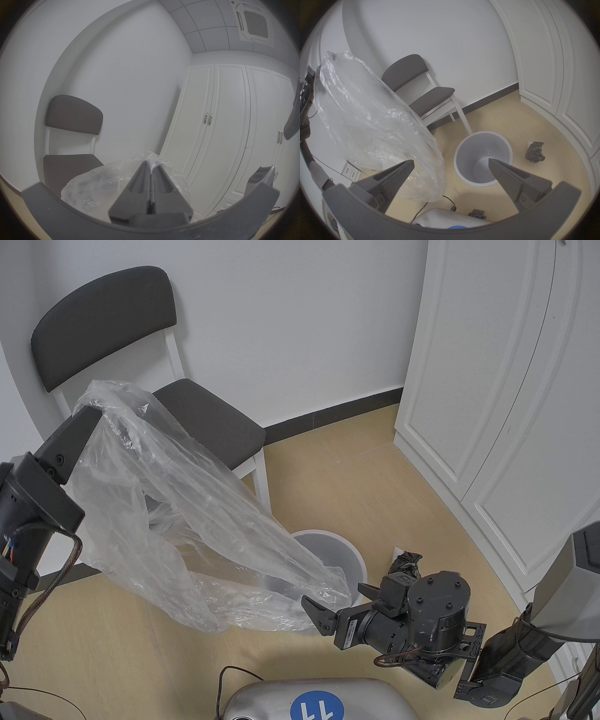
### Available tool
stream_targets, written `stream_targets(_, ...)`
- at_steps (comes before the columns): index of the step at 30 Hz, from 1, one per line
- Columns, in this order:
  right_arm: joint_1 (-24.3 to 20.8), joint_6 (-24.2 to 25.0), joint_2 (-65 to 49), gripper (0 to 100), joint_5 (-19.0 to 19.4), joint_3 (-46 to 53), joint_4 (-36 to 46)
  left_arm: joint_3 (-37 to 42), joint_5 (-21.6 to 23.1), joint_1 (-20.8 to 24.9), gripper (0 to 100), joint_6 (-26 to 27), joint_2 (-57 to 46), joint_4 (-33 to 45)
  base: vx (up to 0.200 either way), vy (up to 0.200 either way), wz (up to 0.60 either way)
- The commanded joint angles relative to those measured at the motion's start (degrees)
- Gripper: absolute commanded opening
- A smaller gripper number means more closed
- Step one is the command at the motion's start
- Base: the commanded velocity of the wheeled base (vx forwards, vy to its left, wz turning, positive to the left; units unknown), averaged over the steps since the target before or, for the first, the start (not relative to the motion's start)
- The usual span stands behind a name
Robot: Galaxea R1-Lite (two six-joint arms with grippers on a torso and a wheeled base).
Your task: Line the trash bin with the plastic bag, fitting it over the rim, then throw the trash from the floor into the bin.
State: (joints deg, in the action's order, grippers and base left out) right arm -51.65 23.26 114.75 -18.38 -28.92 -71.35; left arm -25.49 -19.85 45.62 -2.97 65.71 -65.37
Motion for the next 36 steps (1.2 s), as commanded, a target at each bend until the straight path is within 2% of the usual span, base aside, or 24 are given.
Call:
stream_targets(1,0.0,0.0,0.0,100,0.0,-0.1,0.0,0.0,0.0,0.0,0,0.0,0.2,0.0,0.000,0.000,0.00)
stream_targets(7,-0.2,0.2,1.1,100,-0.1,-0.4,-0.2,0.1,0.0,0.0,0,0.0,0.3,0.0,0.000,0.000,0.00)
stream_targets(15,-0.4,-0.2,3.6,100,-0.5,-0.2,-5.9,0.1,0.0,0.0,0,0.0,0.3,0.0,0.000,0.000,0.00)
stream_targets(36,-0.7,-0.2,3.7,100,-0.5,-0.2,-6.1,0.3,0.0,0.0,0,0.1,0.3,0.0,0.000,0.000,0.00)
